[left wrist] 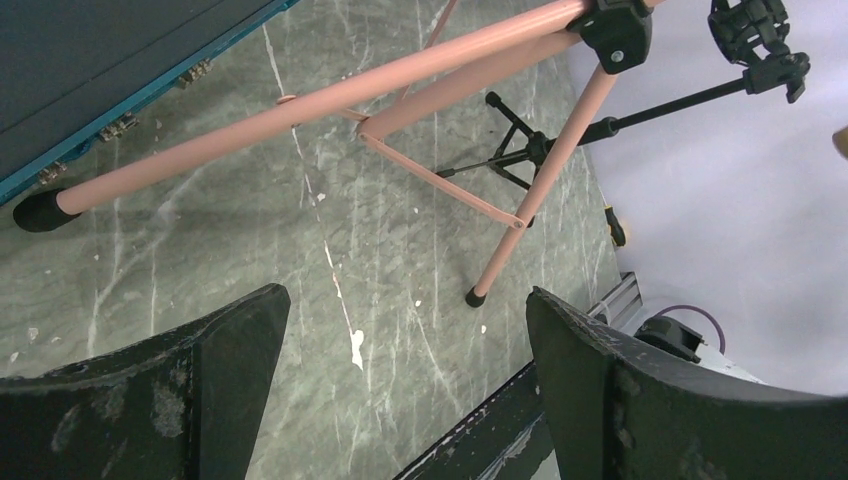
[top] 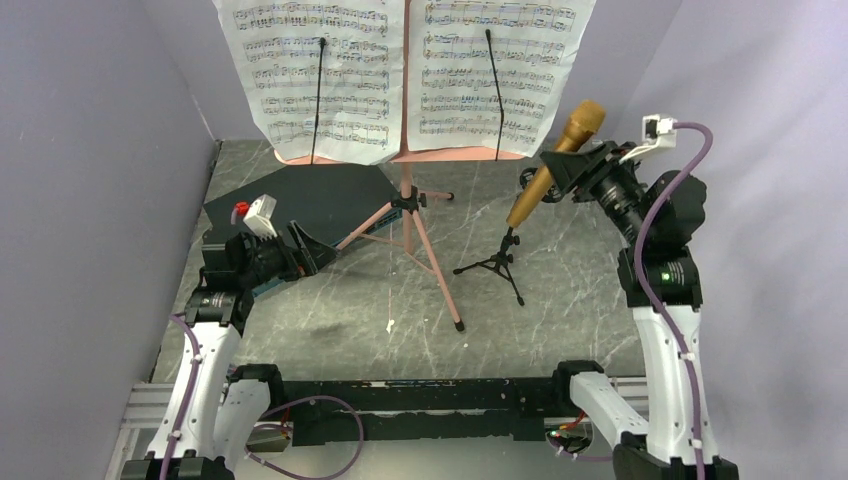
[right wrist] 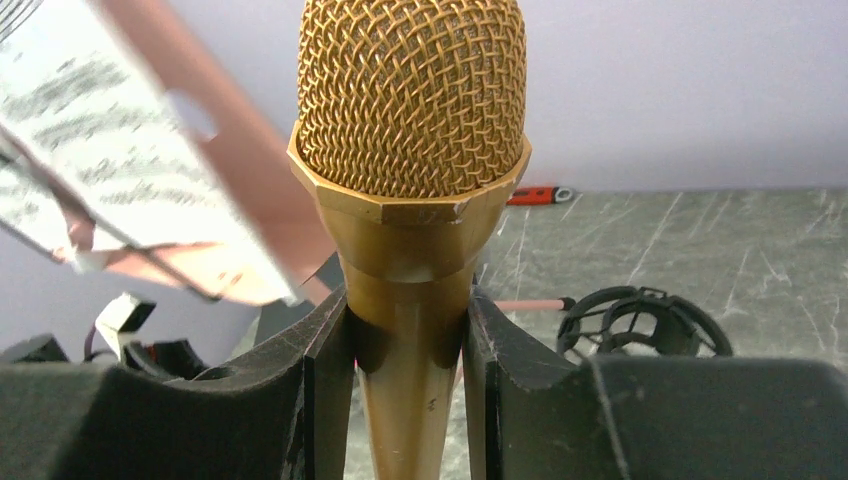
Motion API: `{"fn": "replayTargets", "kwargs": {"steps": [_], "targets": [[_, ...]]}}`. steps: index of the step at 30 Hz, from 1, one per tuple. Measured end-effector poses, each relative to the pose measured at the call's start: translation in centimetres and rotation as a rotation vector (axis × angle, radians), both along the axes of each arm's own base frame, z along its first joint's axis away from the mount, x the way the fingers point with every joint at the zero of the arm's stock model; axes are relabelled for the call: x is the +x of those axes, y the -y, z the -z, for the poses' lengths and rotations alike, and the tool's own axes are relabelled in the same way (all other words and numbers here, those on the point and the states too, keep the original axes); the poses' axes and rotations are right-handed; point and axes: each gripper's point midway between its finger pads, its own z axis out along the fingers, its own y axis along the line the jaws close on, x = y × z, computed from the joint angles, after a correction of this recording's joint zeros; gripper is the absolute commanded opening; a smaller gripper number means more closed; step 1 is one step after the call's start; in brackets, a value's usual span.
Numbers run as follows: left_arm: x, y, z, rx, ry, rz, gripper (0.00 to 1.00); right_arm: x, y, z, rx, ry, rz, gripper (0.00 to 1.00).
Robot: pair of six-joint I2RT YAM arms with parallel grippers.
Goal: Set up the instrument practice props
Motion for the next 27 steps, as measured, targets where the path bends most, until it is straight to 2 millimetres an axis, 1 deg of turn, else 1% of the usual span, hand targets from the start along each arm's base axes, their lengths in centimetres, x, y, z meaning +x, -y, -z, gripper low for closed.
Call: {"fn": "replayTargets", "kwargs": {"steps": [1,4,7,14,17,21,24,27], "targets": [[0.0,0.0,0.1,0.004,-0.002,0.001,0.94,0.4,0.3,-0.2,0.012,0.002,0.004,0.0],[-0.2,-0.1,0.4,0.011,-0.012,0.004,0.94,2.2,2.1,-0.4,0.068,0.005,0.031,0.0],[-0.3,-0.1,0.5,0.021,-0.015,0.009,0.94,3.5,3.5,-0.2,0.13,0.004,0.034,0.0],[-0.5,-0.2,0.7,0.038,-0.018,0.013,0.94,5.7,4.5,-0.6,0.206,0.017,-0.01,0.0],[-0.4,-0.6,1.1,0.056,-0.027,-0.008,0.94,6.7,5.2,-0.5,0.205,0.014,0.009,0.0],[0.2,-1.7,1.4,0.106,-0.036,-0.075,0.94,7.9,6.2,-1.0,0.172,0.027,0.053,0.0],[0.9,-2.7,1.1,0.139,-0.022,-0.138,0.94,8.7,7.1,-1.2,0.13,0.04,0.1,0.0],[1.6,-3.7,0.8,0.167,-0.002,-0.198,0.94,9.4,8.0,-1.0,0.084,0.042,0.145,0.0]]}}
